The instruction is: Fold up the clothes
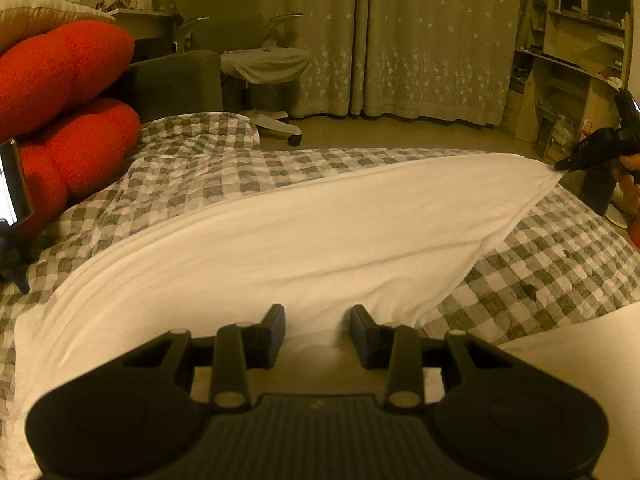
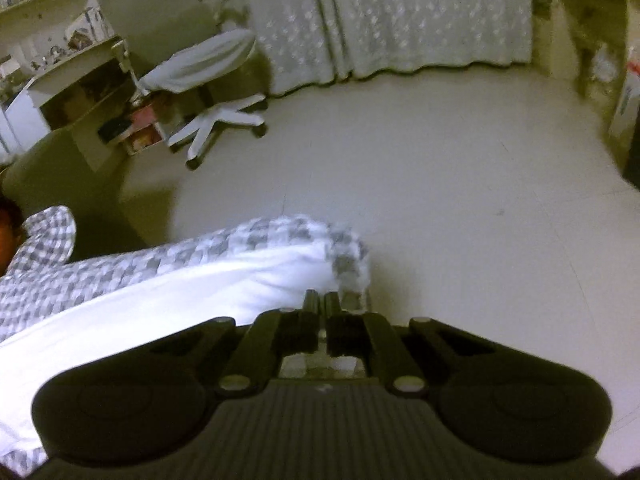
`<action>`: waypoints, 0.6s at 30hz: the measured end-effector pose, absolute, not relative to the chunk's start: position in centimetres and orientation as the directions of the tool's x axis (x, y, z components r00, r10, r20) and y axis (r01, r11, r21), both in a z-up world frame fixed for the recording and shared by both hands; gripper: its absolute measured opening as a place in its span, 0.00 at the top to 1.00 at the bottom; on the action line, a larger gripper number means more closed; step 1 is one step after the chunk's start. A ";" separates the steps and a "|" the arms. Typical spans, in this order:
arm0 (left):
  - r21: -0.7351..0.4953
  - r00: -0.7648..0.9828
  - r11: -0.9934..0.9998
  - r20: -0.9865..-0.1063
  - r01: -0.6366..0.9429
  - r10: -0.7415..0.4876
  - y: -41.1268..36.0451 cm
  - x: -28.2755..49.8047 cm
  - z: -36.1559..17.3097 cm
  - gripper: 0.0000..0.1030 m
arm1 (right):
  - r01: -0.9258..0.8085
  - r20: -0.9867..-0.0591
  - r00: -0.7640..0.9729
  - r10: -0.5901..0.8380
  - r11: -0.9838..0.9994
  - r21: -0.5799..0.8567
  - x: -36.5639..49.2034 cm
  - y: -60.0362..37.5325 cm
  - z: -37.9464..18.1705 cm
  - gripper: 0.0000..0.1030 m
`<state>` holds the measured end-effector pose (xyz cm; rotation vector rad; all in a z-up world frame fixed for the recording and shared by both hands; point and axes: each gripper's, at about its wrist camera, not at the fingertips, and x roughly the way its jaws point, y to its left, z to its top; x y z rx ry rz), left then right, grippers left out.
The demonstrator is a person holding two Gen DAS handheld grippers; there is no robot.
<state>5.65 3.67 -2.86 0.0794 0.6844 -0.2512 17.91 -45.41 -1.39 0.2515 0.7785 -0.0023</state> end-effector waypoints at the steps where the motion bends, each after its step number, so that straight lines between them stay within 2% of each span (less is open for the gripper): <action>1: -0.012 0.746 0.967 -0.634 0.256 -0.206 3.7 5.7 -2.9 0.63 | 0.100 -0.699 0.711 0.080 0.972 0.213 17.9 -45.4 -1.6 0.97; 4: -0.018 0.744 0.966 -0.634 0.257 -0.210 3.8 5.7 -3.0 0.63 | 0.108 -0.731 0.679 0.063 0.977 0.184 18.1 -45.4 -3.3 0.97; 9: -0.060 0.744 0.969 -0.630 0.239 -0.222 4.9 5.4 -2.6 0.61 | 0.137 -0.717 0.695 0.049 0.971 0.198 17.9 -45.7 -2.6 0.97; 13: -0.103 0.760 0.977 -0.615 0.186 -0.210 6.9 4.6 -2.0 0.60 | 0.147 -0.730 0.683 -0.018 0.983 0.114 18.1 -44.6 -2.2 0.96; 15: -0.111 0.771 0.982 -0.608 0.155 -0.191 8.1 3.9 -1.7 0.58 | 0.149 -0.730 0.681 -0.059 0.987 0.059 18.0 -44.1 -2.1 0.86; 18: -0.135 0.779 0.986 -0.607 0.097 -0.159 10.6 3.0 -1.8 0.58 | 0.140 -0.707 0.702 -0.081 0.990 0.026 17.6 -43.2 -1.5 0.86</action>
